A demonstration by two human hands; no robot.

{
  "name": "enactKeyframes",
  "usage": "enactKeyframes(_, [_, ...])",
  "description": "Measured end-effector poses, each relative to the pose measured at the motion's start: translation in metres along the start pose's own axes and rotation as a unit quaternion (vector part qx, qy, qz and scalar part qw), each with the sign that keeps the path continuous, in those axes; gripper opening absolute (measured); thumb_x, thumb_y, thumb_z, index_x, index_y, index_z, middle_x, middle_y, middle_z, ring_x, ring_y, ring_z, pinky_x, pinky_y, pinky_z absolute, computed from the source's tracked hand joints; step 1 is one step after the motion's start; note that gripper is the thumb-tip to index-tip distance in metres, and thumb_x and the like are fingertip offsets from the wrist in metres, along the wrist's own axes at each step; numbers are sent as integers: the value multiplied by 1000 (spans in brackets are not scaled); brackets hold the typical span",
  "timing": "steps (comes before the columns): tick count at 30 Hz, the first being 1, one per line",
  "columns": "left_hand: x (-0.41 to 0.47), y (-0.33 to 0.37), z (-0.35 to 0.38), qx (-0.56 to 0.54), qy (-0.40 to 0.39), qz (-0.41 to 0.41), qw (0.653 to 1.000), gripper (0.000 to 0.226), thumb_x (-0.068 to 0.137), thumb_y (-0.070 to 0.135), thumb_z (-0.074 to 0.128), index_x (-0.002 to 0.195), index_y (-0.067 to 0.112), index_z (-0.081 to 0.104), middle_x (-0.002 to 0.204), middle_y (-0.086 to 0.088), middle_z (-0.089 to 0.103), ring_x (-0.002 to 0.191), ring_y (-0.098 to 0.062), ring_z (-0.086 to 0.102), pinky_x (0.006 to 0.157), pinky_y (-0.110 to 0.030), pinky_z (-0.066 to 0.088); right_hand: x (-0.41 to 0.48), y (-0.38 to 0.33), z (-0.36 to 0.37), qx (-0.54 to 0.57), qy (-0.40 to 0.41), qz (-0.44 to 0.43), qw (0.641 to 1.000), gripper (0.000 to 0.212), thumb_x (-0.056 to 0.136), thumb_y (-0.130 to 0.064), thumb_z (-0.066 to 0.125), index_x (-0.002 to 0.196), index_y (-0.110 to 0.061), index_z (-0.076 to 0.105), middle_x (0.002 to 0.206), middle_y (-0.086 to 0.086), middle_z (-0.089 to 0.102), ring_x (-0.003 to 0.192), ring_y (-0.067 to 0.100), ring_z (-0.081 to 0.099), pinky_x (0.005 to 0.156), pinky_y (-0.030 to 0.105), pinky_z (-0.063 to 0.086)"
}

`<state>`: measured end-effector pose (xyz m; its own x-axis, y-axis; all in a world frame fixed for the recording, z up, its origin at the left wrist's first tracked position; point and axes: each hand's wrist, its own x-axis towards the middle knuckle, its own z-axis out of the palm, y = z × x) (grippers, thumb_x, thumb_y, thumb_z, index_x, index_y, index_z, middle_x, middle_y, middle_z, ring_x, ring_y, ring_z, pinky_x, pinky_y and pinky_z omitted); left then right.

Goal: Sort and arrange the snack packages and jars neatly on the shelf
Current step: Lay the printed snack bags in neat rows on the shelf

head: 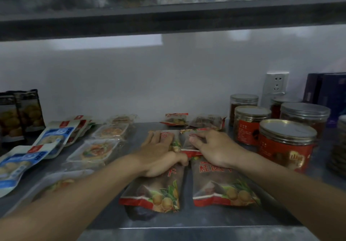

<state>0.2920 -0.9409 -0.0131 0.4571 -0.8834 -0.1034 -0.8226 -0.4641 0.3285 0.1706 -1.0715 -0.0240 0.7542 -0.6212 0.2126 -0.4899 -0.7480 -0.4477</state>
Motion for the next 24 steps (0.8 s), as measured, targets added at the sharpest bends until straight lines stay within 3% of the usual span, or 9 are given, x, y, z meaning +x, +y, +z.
enactKeyframes(4, [1, -1, 1, -7, -3, -7, 1000, 106, 59, 65, 40, 153, 33, 3, 160, -1, -17, 145, -17, -21, 117, -43, 3, 7, -3, 8, 7, -13, -6, 1000, 38, 99, -45, 42, 112, -19, 66, 113, 3, 65, 102, 20, 58, 88, 33, 46])
enactKeyframes(7, [0, 0, 0, -8, -2, -7, 1000, 107, 58, 67, 41, 153, 34, 3, 160, -1, -15, 146, -17, -19, 117, -42, 2, 9, -4, 10, -12, -10, -8, 1000, 45, 97, -50, 39, 118, -20, 64, 124, 5, 62, 117, 24, 55, 98, 38, 45])
enactKeyframes(10, [0, -1, -2, -3, -5, -3, 1000, 105, 61, 67, 43, 153, 34, 4, 161, -1, -15, 146, -17, -19, 116, -41, 1, 9, -7, 8, -50, -20, -16, 998, 51, 98, -51, 37, 134, -20, 55, 144, 6, 49, 136, 26, 38, 111, 42, 33])
enactKeyframes(14, [0, -1, -5, 13, -3, 6, 1000, 90, 80, 62, 49, 153, 32, 6, 161, -2, -11, 147, -20, -15, 116, -41, 4, 10, -9, 5, -74, -37, -27, 996, 55, 98, -54, 36, 141, -22, 48, 150, 4, 42, 141, 25, 33, 114, 44, 28])
enactKeyframes(17, [0, 0, -13, 19, 3, 23, 1000, 93, 73, 70, 45, 152, 33, 14, 162, 0, 1, 148, -19, -3, 115, -42, 10, 15, -13, -4, -86, -36, -21, 995, 60, 95, -59, 38, 142, -23, 47, 148, 3, 46, 137, 25, 39, 113, 41, 33])
enactKeyframes(21, [10, -4, -35, 2, 74, 88, 993, 81, 77, 64, 51, 148, 40, 21, 159, 1, 18, 144, -21, 17, 110, -40, 22, 29, -25, -28, -74, -10, -45, 996, 59, 95, -54, 47, 144, -21, 43, 143, 3, 51, 130, 25, 47, 106, 32, 38])
enactKeyframes(24, [28, -13, -50, 36, 126, 127, 983, 77, 87, 58, 52, 151, 37, 14, 161, 5, 10, 147, -16, 10, 115, -36, 15, 47, -28, -43, -160, -13, -82, 984, 71, 93, -56, 50, 151, -23, 28, 153, 2, 38, 139, 24, 37, 112, 41, 34])
